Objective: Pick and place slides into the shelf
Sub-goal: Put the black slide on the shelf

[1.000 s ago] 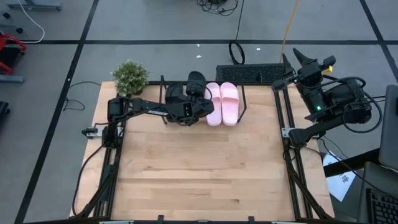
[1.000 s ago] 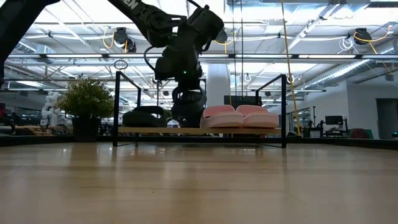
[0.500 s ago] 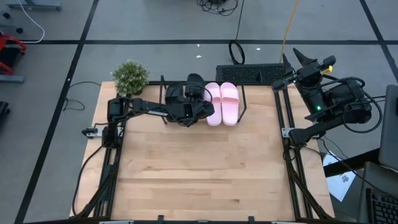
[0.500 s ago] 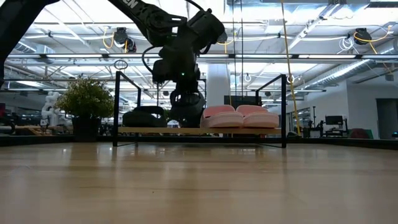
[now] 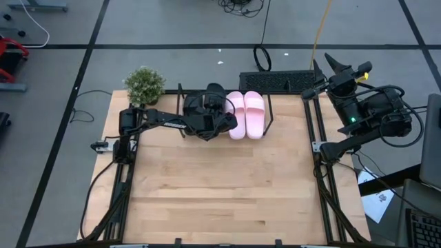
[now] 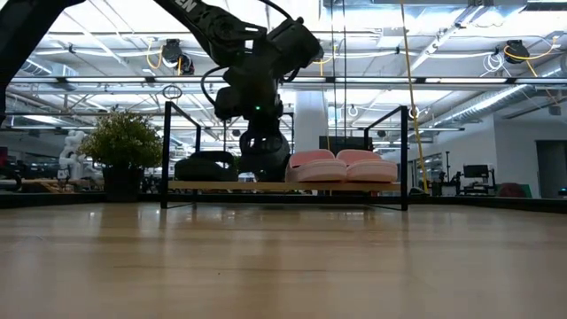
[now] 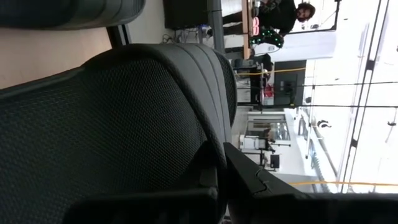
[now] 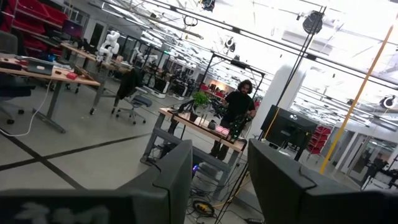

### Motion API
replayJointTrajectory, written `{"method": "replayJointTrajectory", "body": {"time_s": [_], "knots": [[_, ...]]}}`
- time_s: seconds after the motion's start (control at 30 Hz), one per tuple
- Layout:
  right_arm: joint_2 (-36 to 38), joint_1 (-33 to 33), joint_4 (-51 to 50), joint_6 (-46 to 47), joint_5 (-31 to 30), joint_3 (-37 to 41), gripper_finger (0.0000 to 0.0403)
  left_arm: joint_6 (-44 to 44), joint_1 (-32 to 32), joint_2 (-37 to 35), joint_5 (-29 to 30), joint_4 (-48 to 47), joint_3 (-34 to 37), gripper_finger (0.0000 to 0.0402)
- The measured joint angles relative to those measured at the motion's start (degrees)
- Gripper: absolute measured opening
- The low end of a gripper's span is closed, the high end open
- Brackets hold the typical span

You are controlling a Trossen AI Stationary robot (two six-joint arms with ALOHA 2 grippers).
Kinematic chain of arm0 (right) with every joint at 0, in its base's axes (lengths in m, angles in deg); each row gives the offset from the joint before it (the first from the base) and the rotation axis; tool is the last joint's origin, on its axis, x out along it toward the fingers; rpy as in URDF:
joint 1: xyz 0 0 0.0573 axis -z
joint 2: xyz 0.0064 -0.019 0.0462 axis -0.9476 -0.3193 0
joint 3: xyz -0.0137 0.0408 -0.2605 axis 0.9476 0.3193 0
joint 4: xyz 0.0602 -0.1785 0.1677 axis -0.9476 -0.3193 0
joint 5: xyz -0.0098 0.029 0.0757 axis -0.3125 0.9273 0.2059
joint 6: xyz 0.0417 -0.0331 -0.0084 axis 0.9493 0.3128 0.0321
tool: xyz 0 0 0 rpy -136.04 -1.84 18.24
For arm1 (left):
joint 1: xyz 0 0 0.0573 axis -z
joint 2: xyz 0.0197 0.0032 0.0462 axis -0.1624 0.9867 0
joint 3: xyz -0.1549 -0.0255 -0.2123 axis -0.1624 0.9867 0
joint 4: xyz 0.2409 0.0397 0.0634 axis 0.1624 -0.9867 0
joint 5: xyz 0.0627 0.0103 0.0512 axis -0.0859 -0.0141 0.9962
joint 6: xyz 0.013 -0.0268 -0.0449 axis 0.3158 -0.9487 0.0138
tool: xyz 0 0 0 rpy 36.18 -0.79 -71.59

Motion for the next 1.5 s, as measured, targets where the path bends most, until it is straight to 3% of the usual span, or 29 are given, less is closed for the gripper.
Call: {"method": "replayJointTrajectory", "body": {"time_s": [0.63,0.97,1.5], "knots": [[1.51,0.00,-0.02,-0.42,0.02,0.00,0.0146,-2.71,-0.11,-0.02,-1.38,-4.89,-0.25,0.0000],[2.43,0.00,-0.02,-0.42,0.02,0.00,0.0146,-4.58,-0.70,-0.09,-5.40,-26.32,-10.53,0.0000],[3.02,0.02,-0.02,-0.42,0.02,0.00,0.0146,-5.33,-1.18,0.13,-11.56,-29.64,-12.33,0.0000]]}}
